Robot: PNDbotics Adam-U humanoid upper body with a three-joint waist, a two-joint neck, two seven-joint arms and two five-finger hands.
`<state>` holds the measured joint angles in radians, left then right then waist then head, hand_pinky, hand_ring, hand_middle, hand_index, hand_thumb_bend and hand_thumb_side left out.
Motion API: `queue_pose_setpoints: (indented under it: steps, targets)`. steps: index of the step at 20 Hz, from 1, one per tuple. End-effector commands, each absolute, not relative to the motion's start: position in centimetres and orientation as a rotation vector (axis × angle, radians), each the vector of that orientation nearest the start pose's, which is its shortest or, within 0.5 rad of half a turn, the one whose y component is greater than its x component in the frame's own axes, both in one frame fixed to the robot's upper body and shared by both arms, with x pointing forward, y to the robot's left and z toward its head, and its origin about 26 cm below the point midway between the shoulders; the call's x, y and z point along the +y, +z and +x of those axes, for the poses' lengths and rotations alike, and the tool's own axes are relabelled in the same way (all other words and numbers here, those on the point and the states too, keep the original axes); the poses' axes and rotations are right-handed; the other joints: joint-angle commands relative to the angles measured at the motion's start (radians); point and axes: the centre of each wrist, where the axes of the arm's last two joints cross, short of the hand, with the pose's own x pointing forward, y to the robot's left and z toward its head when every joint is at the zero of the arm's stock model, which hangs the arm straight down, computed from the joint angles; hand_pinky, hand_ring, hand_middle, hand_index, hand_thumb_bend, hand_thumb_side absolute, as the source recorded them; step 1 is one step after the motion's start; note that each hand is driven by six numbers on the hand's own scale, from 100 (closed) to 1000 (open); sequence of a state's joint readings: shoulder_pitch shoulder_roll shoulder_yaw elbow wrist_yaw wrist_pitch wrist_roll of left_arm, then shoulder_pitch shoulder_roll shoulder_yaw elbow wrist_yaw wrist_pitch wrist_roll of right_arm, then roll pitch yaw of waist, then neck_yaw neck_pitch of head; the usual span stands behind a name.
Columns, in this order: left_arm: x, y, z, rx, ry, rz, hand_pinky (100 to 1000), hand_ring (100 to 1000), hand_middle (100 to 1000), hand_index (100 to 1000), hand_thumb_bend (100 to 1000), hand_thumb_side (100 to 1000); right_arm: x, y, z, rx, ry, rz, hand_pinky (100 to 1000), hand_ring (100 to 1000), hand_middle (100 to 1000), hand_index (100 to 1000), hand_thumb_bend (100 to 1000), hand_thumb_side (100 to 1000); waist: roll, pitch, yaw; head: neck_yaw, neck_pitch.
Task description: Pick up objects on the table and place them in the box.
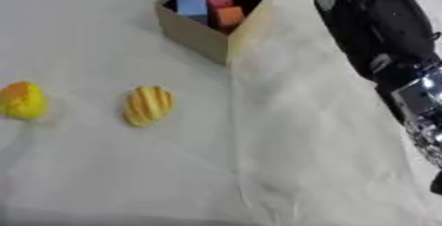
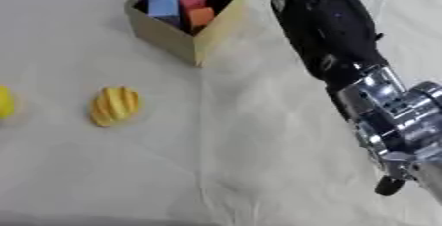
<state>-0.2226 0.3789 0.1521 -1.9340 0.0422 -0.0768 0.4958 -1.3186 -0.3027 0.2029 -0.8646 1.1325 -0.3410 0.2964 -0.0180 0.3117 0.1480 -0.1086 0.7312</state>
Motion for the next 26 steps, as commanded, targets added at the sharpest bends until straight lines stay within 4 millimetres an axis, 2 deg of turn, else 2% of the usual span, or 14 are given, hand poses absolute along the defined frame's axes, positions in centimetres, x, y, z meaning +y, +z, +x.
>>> queue_pose_setpoints:
  steps: [1, 6, 7, 11, 14, 17, 22, 26]
  targets:
    - [32.3, 19.7, 29.8, -2.317, 0.245, 0.615, 696, 728, 603, 752, 408, 553, -16.3, 36.0, 47.8, 2.32, -2.064, 1.472, 887, 819, 740, 871, 100, 100, 0.009, -0.029, -0.004, 0.017, 0.007]
    - [32.7, 21.6, 30.9, -2.32, 0.113, 0.709, 699, 730, 606, 754, 405, 536, -18.9, 36.3, 46.2, 2.372, -1.876, 1.417, 884, 791, 717, 860, 100, 114, 0.015, -0.035, -0.016, 0.04, 0.015]
    - [32.8, 22.1, 31.2, -2.312, 0.073, 0.737, 702, 731, 607, 757, 408, 529, -19.4, 36.2, 45.9, 2.381, -1.845, 1.407, 884, 784, 710, 857, 100, 165, 0.018, -0.036, -0.018, 0.042, 0.017]
    - [32.7, 23.7, 33.1, -2.254, -0.142, 0.827, 720, 737, 618, 771, 426, 524, -21.8, 35.2, 44.6, 2.391, -1.765, 1.356, 891, 780, 710, 855, 100, 232, 0.033, -0.044, -0.023, 0.048, 0.034]
    - [32.6, 24.5, 34.6, -2.174, -0.318, 0.907, 733, 740, 624, 781, 439, 541, -23.8, 34.1, 43.5, 2.399, -1.723, 1.327, 893, 784, 725, 856, 100, 331, 0.042, -0.047, -0.026, 0.053, 0.038]
    - [33.0, 25.2, 36.0, -2.061, -0.488, 1.008, 750, 743, 641, 798, 458, 570, -25.4, 32.9, 42.2, 2.44, -1.667, 1.316, 894, 783, 733, 855, 100, 366, 0.044, -0.049, -0.031, 0.059, 0.039]
    - [35.0, 25.5, 37.4, -1.866, -0.755, 1.165, 780, 752, 683, 838, 525, 594, -26.7, 30.7, 40.1, 2.552, -1.563, 1.292, 892, 770, 717, 843, 100, 391, 0.049, -0.054, -0.045, 0.087, 0.039]
    - [37.7, 25.3, 38.0, -1.704, -0.99, 1.26, 792, 757, 688, 850, 560, 579, -27.0, 29.1, 38.2, 2.658, -1.468, 1.255, 892, 765, 708, 839, 100, 389, 0.05, -0.059, -0.056, 0.096, 0.039]
